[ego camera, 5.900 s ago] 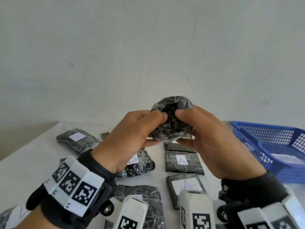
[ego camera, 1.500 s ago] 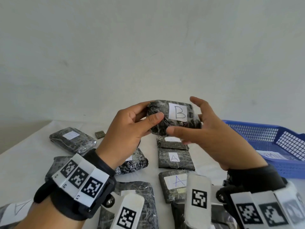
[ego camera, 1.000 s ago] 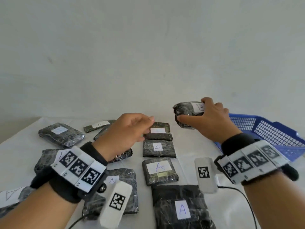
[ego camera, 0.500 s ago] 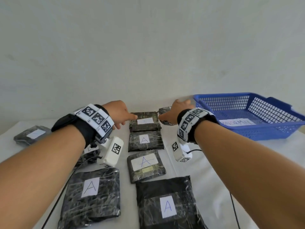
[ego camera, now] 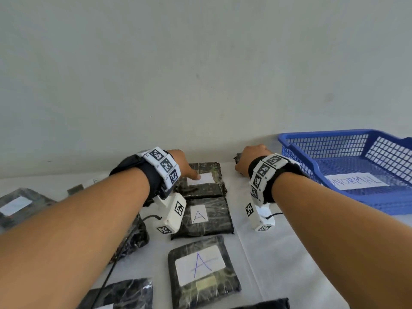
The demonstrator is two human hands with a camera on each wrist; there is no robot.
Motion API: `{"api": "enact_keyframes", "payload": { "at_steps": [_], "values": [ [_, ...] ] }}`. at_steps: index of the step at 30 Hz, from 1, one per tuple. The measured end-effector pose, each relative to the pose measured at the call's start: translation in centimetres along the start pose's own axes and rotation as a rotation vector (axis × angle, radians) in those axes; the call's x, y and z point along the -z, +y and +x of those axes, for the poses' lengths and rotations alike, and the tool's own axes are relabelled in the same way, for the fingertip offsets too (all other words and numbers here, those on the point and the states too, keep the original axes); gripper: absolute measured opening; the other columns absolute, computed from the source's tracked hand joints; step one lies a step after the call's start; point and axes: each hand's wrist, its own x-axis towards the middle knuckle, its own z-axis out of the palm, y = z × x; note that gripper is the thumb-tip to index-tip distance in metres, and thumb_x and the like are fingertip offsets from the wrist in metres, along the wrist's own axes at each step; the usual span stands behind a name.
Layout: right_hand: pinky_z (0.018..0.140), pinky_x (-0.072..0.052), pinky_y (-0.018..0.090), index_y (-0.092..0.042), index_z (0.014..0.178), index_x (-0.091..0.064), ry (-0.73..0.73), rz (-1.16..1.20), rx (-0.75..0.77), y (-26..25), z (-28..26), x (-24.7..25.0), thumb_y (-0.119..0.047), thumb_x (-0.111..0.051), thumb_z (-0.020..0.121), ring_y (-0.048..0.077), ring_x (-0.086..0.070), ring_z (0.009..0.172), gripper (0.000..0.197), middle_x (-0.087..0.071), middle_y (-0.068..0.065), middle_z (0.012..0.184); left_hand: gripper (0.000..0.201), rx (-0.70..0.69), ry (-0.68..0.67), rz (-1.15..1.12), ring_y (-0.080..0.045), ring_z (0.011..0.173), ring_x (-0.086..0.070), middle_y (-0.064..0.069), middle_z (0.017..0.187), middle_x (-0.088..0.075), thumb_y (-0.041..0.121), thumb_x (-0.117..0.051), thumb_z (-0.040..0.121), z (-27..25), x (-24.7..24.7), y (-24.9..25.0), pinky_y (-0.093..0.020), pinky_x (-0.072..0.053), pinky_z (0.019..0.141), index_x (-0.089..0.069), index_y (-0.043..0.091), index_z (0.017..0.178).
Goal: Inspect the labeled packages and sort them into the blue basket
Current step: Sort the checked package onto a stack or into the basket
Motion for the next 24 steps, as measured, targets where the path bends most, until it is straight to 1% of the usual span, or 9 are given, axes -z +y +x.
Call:
{"api": "enact_keyframes", "payload": {
  "at_steps": [3, 6, 8, 10, 13, 16, 18, 21, 24],
  "values": [
    [0.108, -0.049, 0.050, -0.004, 0.137, -0.055, 0.016, -0.026, -0.010, 0.0, -0.6, 0.2, -0.030, -0.056, 0.101, 0.043, -0.052, 0.128, 0.044, -0.047, 0.025, 0.142, 0.050, 0.005, -0.032, 0.084, -0.015, 0.056, -0.048, -0.003, 0.069, -0.051, 0.046, -0.079, 0.087, 0.8, -0.6, 0.5, -0.025, -0.038, 0.049, -0.050, 0.008, 0.074],
    [0.100, -0.047, 0.043, -0.004, 0.132, -0.053, 0.150, -0.031, 0.151, -0.5, -1.9, 0.7, -0.028, -0.055, 0.102, 0.038, -0.048, 0.129, 0.039, -0.048, 0.021, 0.139, 0.048, 0.008, -0.058, 0.112, -0.019, 0.066, -0.053, -0.003, 0.072, -0.050, 0.045, -0.079, 0.087, 1.1, -0.7, 0.2, -0.027, -0.042, 0.057, -0.056, 0.003, 0.091],
    [0.083, -0.049, 0.036, -0.005, 0.107, -0.059, 0.139, 0.014, 0.265, -1.4, -3.0, 0.9, -0.026, -0.052, 0.105, 0.031, -0.057, 0.111, 0.022, -0.059, 0.017, 0.123, 0.047, 0.004, -0.058, 0.103, -0.022, 0.082, -0.056, -0.006, 0.080, -0.055, 0.042, -0.080, 0.088, 0.8, -0.5, -0.2, -0.030, -0.044, 0.066, -0.061, 0.002, 0.103],
    [0.066, -0.045, 0.031, -0.010, 0.078, -0.050, 0.023, 0.056, 0.293, -2.4, -3.6, 0.5, -0.025, -0.052, 0.106, 0.023, -0.057, 0.079, 0.032, -0.061, 0.008, 0.092, 0.052, -0.002, -0.041, 0.079, -0.023, 0.083, -0.056, -0.009, 0.095, -0.058, 0.039, -0.080, 0.088, 0.2, -0.4, -0.5, -0.028, -0.043, 0.058, -0.064, 0.000, 0.118],
    [0.060, -0.044, 0.028, -0.012, 0.071, -0.045, -0.124, 0.116, 0.292, -3.9, -4.0, -0.2, -0.028, -0.050, 0.108, 0.019, -0.050, 0.066, 0.040, -0.050, 0.003, 0.072, 0.042, 0.017, 0.011, -0.035, -0.022, 0.074, -0.060, -0.012, 0.103, -0.060, 0.033, -0.080, 0.089, -0.3, -0.8, -1.2, -0.032, -0.053, 0.063, -0.061, 0.003, 0.112],
    [0.065, -0.046, 0.027, -0.010, 0.073, -0.045, -0.094, 0.248, 0.272, -4.1, -4.9, 0.2, -0.033, -0.048, 0.111, 0.021, -0.055, 0.073, 0.044, -0.049, 0.003, 0.074, 0.038, 0.014, 0.110, -0.310, -0.032, 0.097, -0.071, -0.017, 0.106, -0.069, 0.032, -0.078, 0.091, -0.6, -0.8, -2.1, -0.044, -0.060, 0.091, -0.061, 0.001, 0.101],
    [0.060, -0.043, 0.026, -0.006, 0.089, -0.052, -0.011, 0.557, 0.218, -3.7, -5.1, 0.9, -0.033, -0.052, 0.109, 0.020, -0.055, 0.074, 0.034, -0.056, 0.005, 0.084, 0.051, -0.021, 0.196, -0.555, -0.037, 0.098, -0.072, -0.017, 0.107, -0.071, 0.047, -0.070, 0.093, -1.2, 0.2, -2.5, -0.050, -0.062, 0.086, -0.062, -0.001, 0.109],
    [0.061, -0.042, 0.029, -0.008, 0.121, -0.049, 0.143, 0.949, 0.204, -2.7, -6.6, 2.9, -0.033, -0.059, 0.106, 0.021, -0.056, 0.084, 0.031, -0.057, 0.006, 0.104, 0.051, -0.108, 0.355, -0.717, -0.031, 0.096, -0.067, -0.008, 0.102, -0.065, 0.058, -0.055, 0.099, -4.1, 2.4, -2.3, -0.042, -0.058, 0.083, -0.057, 0.008, 0.108],
    [0.075, -0.062, 0.043, -0.016, 0.126, -0.047, 0.152, 1.261, 0.280, -2.8, -9.2, 5.0, -0.028, -0.064, 0.104, 0.025, -0.070, 0.090, 0.031, -0.068, 0.010, 0.112, 0.048, -0.223, 0.476, -0.825, -0.033, 0.098, -0.065, -0.011, 0.104, -0.068, 0.052, -0.049, 0.104, -7.7, 4.2, -2.0, -0.042, -0.054, 0.085, -0.059, 0.006, 0.109]
  ]
}}
